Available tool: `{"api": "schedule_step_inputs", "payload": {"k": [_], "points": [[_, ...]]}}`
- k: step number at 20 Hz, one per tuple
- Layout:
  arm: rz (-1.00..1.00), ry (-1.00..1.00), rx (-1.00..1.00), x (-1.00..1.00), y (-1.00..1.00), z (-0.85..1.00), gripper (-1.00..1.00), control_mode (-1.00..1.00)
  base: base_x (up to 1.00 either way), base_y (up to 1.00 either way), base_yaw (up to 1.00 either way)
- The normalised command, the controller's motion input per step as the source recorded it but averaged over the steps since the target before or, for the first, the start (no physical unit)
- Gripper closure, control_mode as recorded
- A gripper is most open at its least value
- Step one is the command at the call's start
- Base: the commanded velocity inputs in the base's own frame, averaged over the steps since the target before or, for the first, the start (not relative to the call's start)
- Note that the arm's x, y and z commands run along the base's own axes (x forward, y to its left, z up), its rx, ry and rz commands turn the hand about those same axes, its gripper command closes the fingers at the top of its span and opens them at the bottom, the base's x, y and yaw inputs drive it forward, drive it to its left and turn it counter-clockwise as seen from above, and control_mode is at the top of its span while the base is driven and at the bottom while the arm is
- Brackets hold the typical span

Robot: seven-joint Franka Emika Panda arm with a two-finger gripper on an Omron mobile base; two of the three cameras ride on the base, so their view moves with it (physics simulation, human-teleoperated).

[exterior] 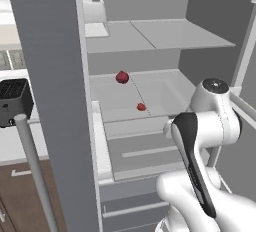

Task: Take the strawberry from the fridge and place it on top of the pancake, located on the dining counter.

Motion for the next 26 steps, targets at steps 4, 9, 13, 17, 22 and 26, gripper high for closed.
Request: {"api": "schedule_step_inputs", "payload": {"k": [4,9,13,17,22,26], "points": [[0.0,0.0,0.0,0.0,0.0,0.0,-1.0,1.0,0.32,0.31,0.0],[0.0,0.0,0.0,0.0,0.0,0.0,-1.0,1.0,0.34,0.34,0.0],[0.0,0.0,0.0,0.0,0.0,0.0,-1.0,1.0,0.32,0.38,0.0],[0.01,0.0,0.0,0.13,0.08,0.0,-1.0,-1.0,0.34,0.24,0.0],[0.13,-0.07,0.0,0.63,0.19,0.0,-1.0,-1.0,0.0,0.0,0.0],[0.11,-0.03,0.0,0.87,0.27,0.0,-1.0,-1.0,0.0,0.0,0.0]]}}
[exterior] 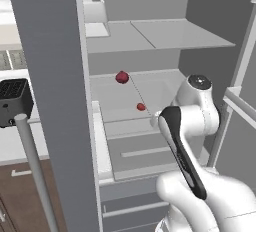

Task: Take the strawberry from the fridge and place it on top of the pancake, located on the dining counter.

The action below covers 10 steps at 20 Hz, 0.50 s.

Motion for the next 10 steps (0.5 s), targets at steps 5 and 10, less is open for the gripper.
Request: {"api": "schedule_step_inputs", "payload": {"k": [5,10], "points": [[0.0,-0.03,0.0,0.86,0.26,0.0,-1.0,-1.0,0.0,0.0,0.0],[-0.11,0.0,-0.01,0.88,0.0,-0.01,-1.0,-1.0,0.0,0.0,0.0]]}}
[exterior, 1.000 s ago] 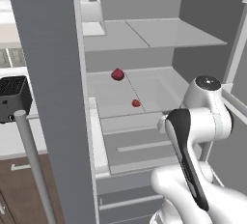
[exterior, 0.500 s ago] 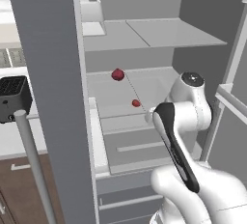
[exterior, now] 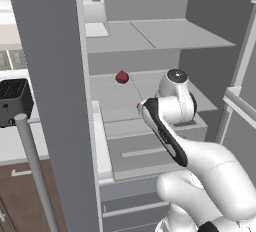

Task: Take the strawberry from the fridge and place it on top of the pancake, located on the dining counter.

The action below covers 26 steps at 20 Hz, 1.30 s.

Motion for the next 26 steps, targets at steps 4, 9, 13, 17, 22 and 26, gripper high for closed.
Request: {"api": "schedule_step_inputs", "payload": {"k": [4,9,13,17,22,26], "points": [[-0.02,-0.08,0.0,0.7,0.0,-0.14,-1.0,-1.0,0.0,0.0,0.0],[0.0,-0.02,0.0,0.42,0.0,-0.15,-1.0,-1.0,0.0,0.0,0.0],[0.0,0.02,0.0,0.13,0.01,-0.24,-1.0,-1.0,0.0,0.0,0.0],[0.0,0.0,0.0,0.3,0.0,-0.21,-1.0,-1.0,0.0,0.0,0.0],[0.0,0.0,0.0,0.53,0.05,-0.07,-1.0,-1.0,0.0,0.0,0.0],[0.0,0.0,0.0,0.54,0.24,-0.01,-1.0,-1.0,0.0,0.0,0.0]]}}
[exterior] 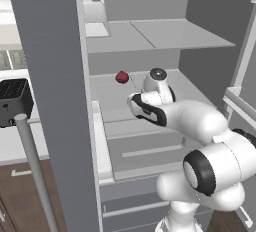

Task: Take the strawberry from the fridge and place it on top of the pancake, located on the dining counter.

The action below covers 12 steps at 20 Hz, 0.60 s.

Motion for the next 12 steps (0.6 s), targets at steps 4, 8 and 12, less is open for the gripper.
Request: {"api": "schedule_step_inputs", "payload": {"k": [4,8,12], "points": [[0.0,0.0,0.0,0.41,0.27,-0.07,-1.0,-1.0,0.0,0.0,0.0],[0.0,0.0,0.0,0.31,0.06,-0.14,-1.0,-1.0,0.0,0.0,0.0],[0.0,0.0,0.0,0.16,0.0,-0.29,-1.0,-1.0,0.0,0.0,0.0]]}}
